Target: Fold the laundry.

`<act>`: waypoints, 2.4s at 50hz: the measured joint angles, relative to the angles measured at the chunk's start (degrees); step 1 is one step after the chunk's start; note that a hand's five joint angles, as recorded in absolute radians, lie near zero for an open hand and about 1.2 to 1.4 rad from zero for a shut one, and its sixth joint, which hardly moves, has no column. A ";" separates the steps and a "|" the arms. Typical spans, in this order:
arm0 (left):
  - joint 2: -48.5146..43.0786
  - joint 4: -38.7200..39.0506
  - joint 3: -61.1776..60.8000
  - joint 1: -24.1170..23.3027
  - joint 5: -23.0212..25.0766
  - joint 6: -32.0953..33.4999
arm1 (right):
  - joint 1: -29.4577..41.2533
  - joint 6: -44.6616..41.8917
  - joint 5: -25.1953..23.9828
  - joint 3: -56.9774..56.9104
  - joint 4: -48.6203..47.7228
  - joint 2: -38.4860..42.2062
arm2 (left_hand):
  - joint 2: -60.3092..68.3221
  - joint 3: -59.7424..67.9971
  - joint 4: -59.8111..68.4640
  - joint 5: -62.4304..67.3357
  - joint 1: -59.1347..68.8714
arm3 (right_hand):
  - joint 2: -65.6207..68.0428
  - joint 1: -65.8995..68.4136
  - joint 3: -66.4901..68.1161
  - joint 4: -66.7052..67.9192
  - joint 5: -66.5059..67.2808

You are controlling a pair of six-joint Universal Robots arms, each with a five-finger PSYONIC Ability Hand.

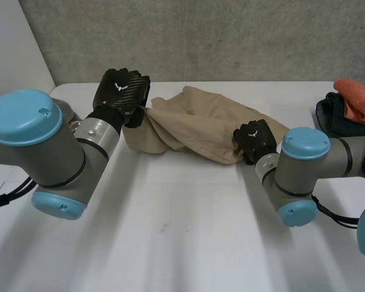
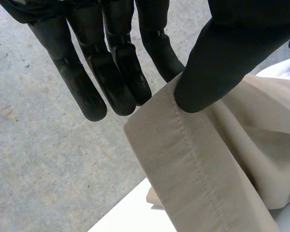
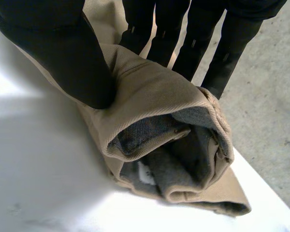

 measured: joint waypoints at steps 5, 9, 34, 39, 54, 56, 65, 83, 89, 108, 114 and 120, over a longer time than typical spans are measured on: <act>0.28 -0.37 0.38 0.39 -0.16 -0.03 | -0.08 -2.04 -0.01 -0.29 -0.31 -1.79 | 0.00 0.00 0.00 0.00 0.00 | 0.05 0.10 0.27 0.39 0.41; 2.02 -1.55 0.52 0.93 -0.31 -0.01 | -0.60 -3.21 -0.21 -0.12 2.23 -6.98 | 0.00 0.00 0.00 0.00 0.00 | 0.04 0.10 0.81 0.39 1.44; 31.40 -15.41 -1.21 2.64 -0.16 0.04 | -7.45 -0.89 -5.37 -8.45 35.59 -41.65 | 0.00 0.00 0.01 0.00 0.00 | 0.04 1.25 2.25 1.56 3.10; 23.67 -17.14 -1.80 2.68 -0.06 0.11 | -7.37 0.25 -6.04 -8.58 37.26 -35.88 | 0.00 0.00 0.01 0.01 0.00 | 0.05 1.25 2.57 1.57 3.19; -0.17 -0.65 21.87 2.70 -0.35 1.15 | -5.88 9.49 2.13 -21.62 5.38 -18.59 | 0.01 0.02 0.03 0.51 0.00 | 0.05 1.26 2.94 1.67 3.19; 0.45 4.84 24.18 2.57 -0.55 1.22 | -5.49 10.92 2.68 -22.65 -2.28 -18.65 | 0.01 0.02 0.03 0.51 0.00 | 0.05 1.26 2.94 1.70 3.18; 9.80 11.84 21.54 2.05 -2.33 1.37 | -4.41 14.42 1.28 -23.59 -16.68 -19.37 | 0.01 0.02 0.03 0.51 0.00 | 0.05 1.26 2.94 1.71 3.50; 11.70 -3.95 -15.31 -0.98 -5.04 1.17 | -4.81 9.47 -10.39 -6.24 18.34 -14.32 | 0.02 0.02 0.03 0.81 0.00 | 0.04 1.26 2.96 1.72 3.50; 11.70 -6.31 -22.68 -3.68 -5.06 1.45 | -4.84 2.01 -10.67 4.70 23.13 -15.57 | 0.02 0.02 0.03 0.81 0.00 | 0.05 1.26 2.96 1.72 3.50; 22.38 -38.70 -27.68 -10.59 -4.65 7.08 | -5.75 -15.86 -9.61 30.23 37.67 -37.28 | 0.02 0.02 0.03 0.81 0.00 | 0.05 1.26 3.11 1.72 3.50; 21.75 -40.36 -27.68 -13.06 -4.77 10.20 | -6.18 -19.81 -8.67 32.50 39.46 -38.35 | -0.14 -0.12 -0.13 0.66 -0.51 | 0.04 1.26 3.11 1.72 3.50; 21.33 -31.84 -24.27 -10.93 -4.46 10.87 | -6.15 -20.39 -8.03 32.83 37.77 -37.66 | -45.58 -45.18 -46.28 -44.01 -46.30 | 0.04 1.26 3.11 1.72 3.50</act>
